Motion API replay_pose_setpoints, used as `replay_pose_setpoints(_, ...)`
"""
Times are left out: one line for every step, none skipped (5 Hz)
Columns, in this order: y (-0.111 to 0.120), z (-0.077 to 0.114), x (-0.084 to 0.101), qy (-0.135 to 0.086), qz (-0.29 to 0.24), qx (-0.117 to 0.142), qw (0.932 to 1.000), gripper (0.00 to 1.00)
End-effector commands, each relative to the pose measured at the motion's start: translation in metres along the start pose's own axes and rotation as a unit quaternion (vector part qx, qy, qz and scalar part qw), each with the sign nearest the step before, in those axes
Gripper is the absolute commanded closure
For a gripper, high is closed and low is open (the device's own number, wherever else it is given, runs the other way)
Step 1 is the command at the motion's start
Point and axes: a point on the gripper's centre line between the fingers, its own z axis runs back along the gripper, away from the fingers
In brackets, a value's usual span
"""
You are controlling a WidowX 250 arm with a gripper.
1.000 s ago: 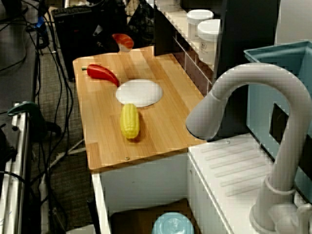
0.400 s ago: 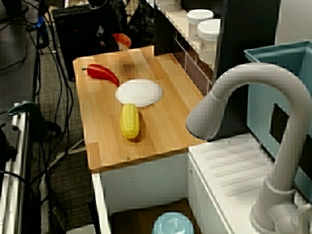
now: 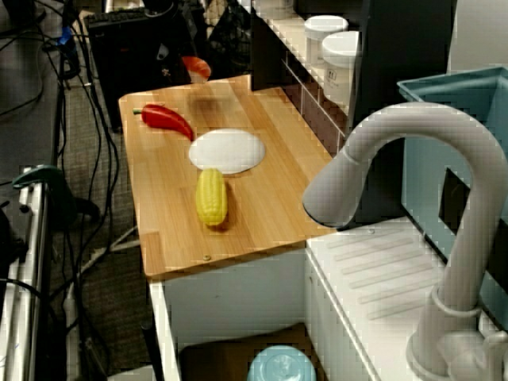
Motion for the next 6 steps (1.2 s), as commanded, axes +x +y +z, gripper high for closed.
replay_pose_setpoints(0.003,0.017,0.0,-0.008,-0.001,0.02,0.9998,1.0)
replay_pose_setpoints(-0.003,0.016,0.001,-0.006,-0.005,0.012,0.9999,1.0)
replay_pose_setpoints(-0.008,0.014,0.002,-0.005,-0.013,0.011,0.9998,1.0)
replay_pose_setpoints(-0.009,0.013,0.003,-0.005,-0.013,0.01,0.9999,1.0)
replay_pose_setpoints(-0.009,0.009,0.003,0.0,-0.013,0.008,0.9999,1.0)
replay_pose_setpoints(-0.012,0.008,0.004,0.004,-0.011,0.009,0.9999,1.0)
